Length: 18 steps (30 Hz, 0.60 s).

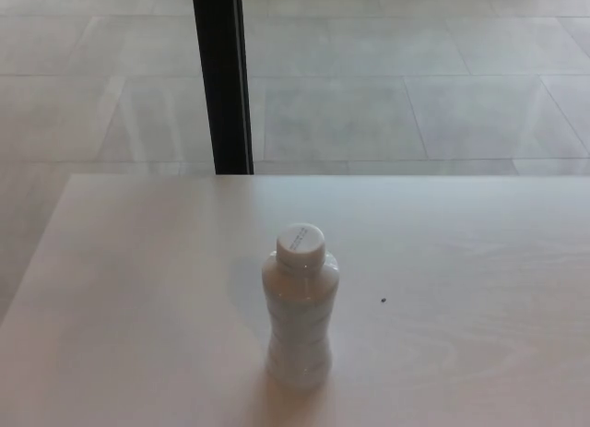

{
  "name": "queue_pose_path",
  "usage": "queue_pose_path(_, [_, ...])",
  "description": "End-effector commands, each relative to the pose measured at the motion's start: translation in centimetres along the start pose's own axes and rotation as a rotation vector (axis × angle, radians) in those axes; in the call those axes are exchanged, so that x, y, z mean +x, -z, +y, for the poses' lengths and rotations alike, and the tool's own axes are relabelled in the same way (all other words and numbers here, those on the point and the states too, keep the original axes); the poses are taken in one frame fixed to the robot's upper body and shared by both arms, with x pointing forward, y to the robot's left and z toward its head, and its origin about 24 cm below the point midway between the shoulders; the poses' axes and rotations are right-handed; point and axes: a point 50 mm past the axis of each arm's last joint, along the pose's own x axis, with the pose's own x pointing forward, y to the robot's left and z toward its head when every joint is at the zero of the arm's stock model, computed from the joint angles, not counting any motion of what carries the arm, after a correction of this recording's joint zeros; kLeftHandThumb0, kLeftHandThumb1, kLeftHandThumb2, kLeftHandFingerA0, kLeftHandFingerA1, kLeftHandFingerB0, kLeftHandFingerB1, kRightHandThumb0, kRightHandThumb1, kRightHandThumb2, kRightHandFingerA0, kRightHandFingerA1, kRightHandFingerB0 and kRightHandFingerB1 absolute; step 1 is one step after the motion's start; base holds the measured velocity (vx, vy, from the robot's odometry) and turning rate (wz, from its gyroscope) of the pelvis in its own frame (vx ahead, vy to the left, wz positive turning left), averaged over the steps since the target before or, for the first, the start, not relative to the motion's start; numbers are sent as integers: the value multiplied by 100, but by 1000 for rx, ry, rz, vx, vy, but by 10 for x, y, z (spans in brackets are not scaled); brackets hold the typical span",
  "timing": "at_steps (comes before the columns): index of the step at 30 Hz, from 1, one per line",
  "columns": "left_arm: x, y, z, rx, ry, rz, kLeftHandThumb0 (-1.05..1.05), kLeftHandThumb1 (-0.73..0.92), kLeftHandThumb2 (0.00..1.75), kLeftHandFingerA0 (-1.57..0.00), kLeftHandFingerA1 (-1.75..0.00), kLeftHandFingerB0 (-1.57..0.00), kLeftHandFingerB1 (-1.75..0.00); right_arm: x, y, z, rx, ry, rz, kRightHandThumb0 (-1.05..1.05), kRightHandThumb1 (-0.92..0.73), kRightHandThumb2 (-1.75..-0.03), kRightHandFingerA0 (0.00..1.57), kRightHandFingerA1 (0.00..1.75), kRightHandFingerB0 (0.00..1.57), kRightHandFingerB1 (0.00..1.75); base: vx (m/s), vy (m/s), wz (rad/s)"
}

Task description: The robot uses its left hand to to lift the bottle kept on the middle of the desk and tilts it towards its right hand. It then uses its right hand to rotate its cap to open it and places the bottle and cap back on the desk

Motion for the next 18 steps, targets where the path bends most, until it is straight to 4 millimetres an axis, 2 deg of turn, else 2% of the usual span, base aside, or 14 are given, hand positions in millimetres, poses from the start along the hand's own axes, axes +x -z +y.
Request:
queue_pose_path(1, [-3, -8, 21, -261, -54, -74, -68, 29, 51, -47, -86, -39, -68, 7, -24, -30, 270, 170, -95, -55, -63, -59, 68, 61, 31, 31, 0, 0, 0])
queue_pose_path(2, [-3, -14, 23, -349, -56, -100, -70, 32, 51, -31, -86, -28, -67, 10, -31, -35, 353, 182, -91, -59, -68, -61, 52, 54, 25, 29, 0, 0, 0])
queue_pose_path(3, [1, -31, 31, -437, -60, -131, -88, 27, 70, -11, -78, -8, -67, 16, -51, -48, 458, 187, -131, -75, -61, -91, 24, 54, 8, 35, 0, 0, 0])
queue_pose_path(4, [1, -46, 40, -413, -35, -181, -42, 2, 79, -10, -63, -3, -56, 19, -69, -58, 508, 167, -169, -72, -82, -65, 6, 31, 3, 20, 0, 0, 0])
queue_pose_path(6, [1, -52, 44, -393, -36, -207, -42, 2, 79, -10, -63, -3, -56, 20, -76, -62, 531, 154, -192, -72, -82, -65, 6, 31, 3, 20, 0, 0, 0])
queue_pose_path(7, [-3, -79, 60, -399, -36, -309, -84, 48, 95, 0, -54, 0, -46, 22, -107, -76, 590, 158, -284, -83, -71, -106, 0, 13, 1, 16, 0, 0, 0])
queue_pose_path(9, [-5, -91, 66, -375, -42, -337, -84, 48, 95, 0, -54, 0, -46, 22, -119, -82, 605, 156, -314, -83, -71, -106, 0, 13, 1, 16, 0, 0, 0])
queue_pose_path(10, [-6, -96, 69, -377, -41, -353, -83, 47, 95, 0, -53, 0, -45, 22, -126, -84, 611, 147, -336, -80, -87, -66, 0, 11, 0, 18, 0, 0, 0])
queue_pose_path(11, [-10, -123, 79, -405, -22, -443, -80, 45, 92, 0, -48, 0, -35, 19, -154, -91, 617, 124, -427, -79, -70, -109, 1, 23, 1, 22, 0, 0, 0])
queue_pose_path(12, [-19, -155, 90, -436, 4, -554, -80, 46, 94, 0, -46, 0, -41, 13, -187, -96, 616, 95, -537, -82, -73, -111, 0, 20, 1, 18, 0, 0, 0])
queue_pose_path(13, [-22, -168, 93, -423, 3, -583, -104, 54, 66, 0, -56, 0, -58, 8, -201, -96, 621, 63, -588, -82, -73, -110, 0, 22, 0, 17, 0, 0, 0])
queue_pose_path(14, [-28, -186, 94, -411, 12, -631, -104, 43, 80, 0, -46, -1, -51, 2, -218, -93, 638, 24, -650, -80, -73, -110, 0, 24, 0, 17, 0, 0, 0])
queue_pose_path(16, [-38, -216, 91, -423, 58, -726, -90, 53, 94, 0, -46, 0, -55, -10, -246, -82, 665, -38, -738, -90, -76, -110, 1, 22, 0, 7, 0, 0, 0])
queue_pose_path(18, [-42, -226, 88, -443, 82, -758, -90, 52, 91, 0, -51, -5, -65, -17, -256, -77, 657, -66, -771, -92, -74, -109, 2, 30, 0, 7, 0, 0, 0])
